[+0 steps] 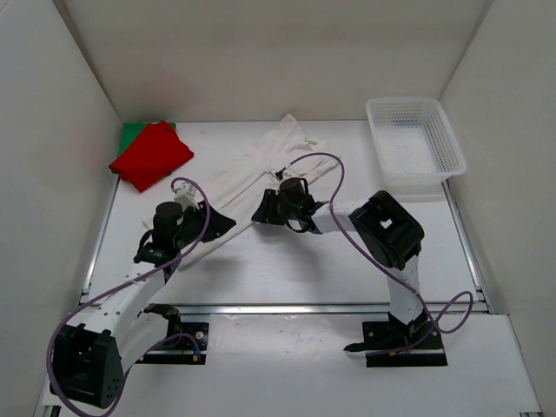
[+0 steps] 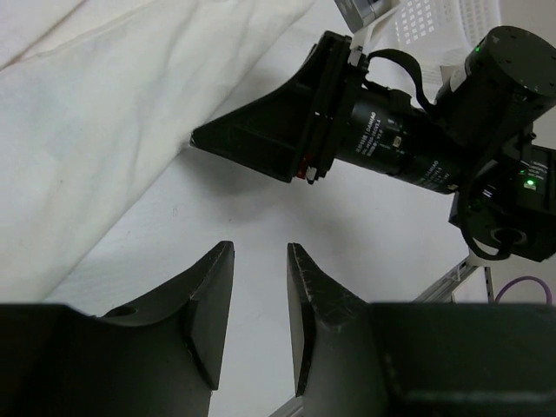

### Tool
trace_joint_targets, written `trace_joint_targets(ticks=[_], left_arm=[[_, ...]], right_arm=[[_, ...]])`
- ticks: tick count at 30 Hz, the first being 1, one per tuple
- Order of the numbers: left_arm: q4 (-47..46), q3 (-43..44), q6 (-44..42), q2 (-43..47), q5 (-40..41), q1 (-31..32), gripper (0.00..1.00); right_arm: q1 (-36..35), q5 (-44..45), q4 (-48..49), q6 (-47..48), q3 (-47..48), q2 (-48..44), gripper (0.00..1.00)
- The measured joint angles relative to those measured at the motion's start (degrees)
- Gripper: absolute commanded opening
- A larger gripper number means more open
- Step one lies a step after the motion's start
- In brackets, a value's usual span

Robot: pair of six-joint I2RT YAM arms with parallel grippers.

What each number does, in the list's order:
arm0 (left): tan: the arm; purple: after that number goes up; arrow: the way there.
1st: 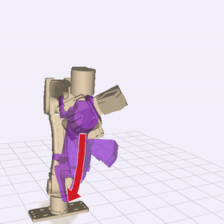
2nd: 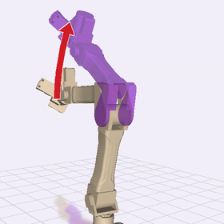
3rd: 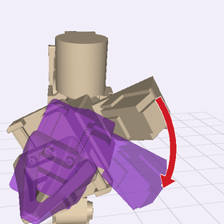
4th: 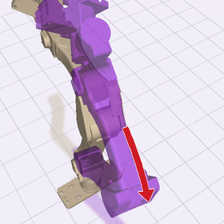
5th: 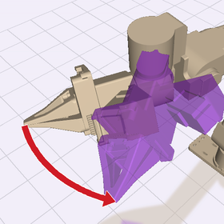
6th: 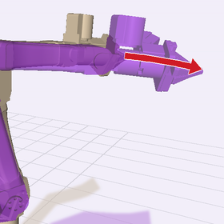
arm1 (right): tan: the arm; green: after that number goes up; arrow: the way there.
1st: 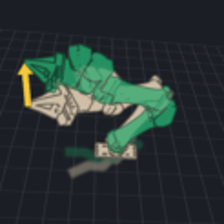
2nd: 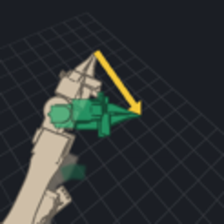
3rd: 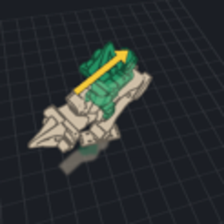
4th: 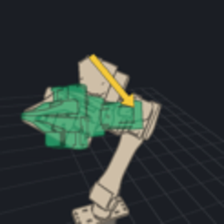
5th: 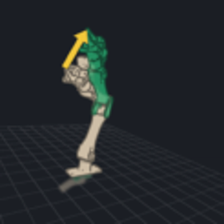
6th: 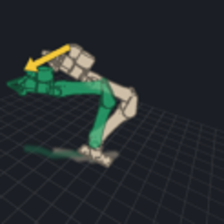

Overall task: Fold and stack the t-shirts
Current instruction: Rotate the tshirt 90 degrees

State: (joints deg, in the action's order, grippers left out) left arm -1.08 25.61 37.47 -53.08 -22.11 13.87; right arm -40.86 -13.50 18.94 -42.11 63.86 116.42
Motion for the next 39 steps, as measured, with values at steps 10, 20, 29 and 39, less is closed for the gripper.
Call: trace_joint_targets(ticks=[10,20,29,39], left_arm=[[-1.53,0.0,0.11,-2.49,0.07,0.81,0.42],[-3.21,-1.14,0.15,-5.29,1.22,2.43,0.42],[-2.82,-0.85,0.31,-6.23,3.06,3.82,0.43],[-3.48,-0.81,0.7,-5.53,3.02,2.21,0.43]], right_arm=[[4.59,-4.17,4.15,-2.84,-5.03,-0.57,0.0],[18.05,-5.2,-2.8,4.96,-21.64,-18.25,0.38],[2.16,-0.87,-3.43,4.98,-0.13,-1.46,0.33],[2.67,-1.62,-3.54,2.91,8.17,5.95,0.0]])
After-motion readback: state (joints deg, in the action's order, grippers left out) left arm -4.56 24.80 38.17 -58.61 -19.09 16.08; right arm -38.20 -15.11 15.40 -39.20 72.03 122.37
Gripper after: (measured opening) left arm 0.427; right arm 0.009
